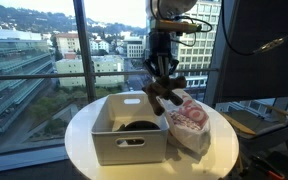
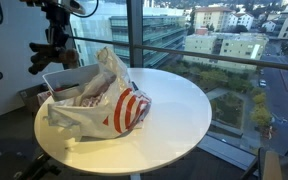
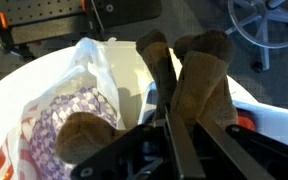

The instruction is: Put the purple cloth and the moose toy in the plastic bag

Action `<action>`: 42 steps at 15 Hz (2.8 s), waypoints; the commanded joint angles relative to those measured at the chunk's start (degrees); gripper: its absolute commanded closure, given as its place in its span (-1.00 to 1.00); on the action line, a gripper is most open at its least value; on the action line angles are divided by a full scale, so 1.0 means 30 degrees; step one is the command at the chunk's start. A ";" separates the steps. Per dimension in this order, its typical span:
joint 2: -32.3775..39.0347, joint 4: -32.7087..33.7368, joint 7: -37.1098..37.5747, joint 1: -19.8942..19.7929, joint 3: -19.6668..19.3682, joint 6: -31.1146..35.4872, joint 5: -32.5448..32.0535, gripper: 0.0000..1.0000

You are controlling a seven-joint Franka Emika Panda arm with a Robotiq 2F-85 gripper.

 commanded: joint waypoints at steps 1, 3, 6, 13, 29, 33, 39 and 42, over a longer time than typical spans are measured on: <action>-0.1542 -0.3952 -0.1499 -0.1619 -0.0728 0.2784 0.2581 0.94; -0.0976 -0.4865 -0.2769 -0.2352 -0.1187 0.4149 0.3697 0.94; 0.0190 -0.5849 -0.3994 -0.3330 -0.1860 0.6145 0.4834 0.94; 0.2529 -0.6614 -0.5469 -0.4880 -0.2772 1.0177 0.6739 0.94; -0.1453 -1.0801 -1.2392 -0.5224 -0.2549 1.5854 1.4011 0.94; -0.1972 -1.1658 -1.2769 -0.5115 -0.2659 1.7100 1.5781 0.94; -0.2061 -1.2123 -1.4746 -0.5112 -0.2403 1.9598 2.1118 0.93; -0.1990 -1.1943 -1.6349 -0.5123 -0.2322 2.0343 2.3924 0.93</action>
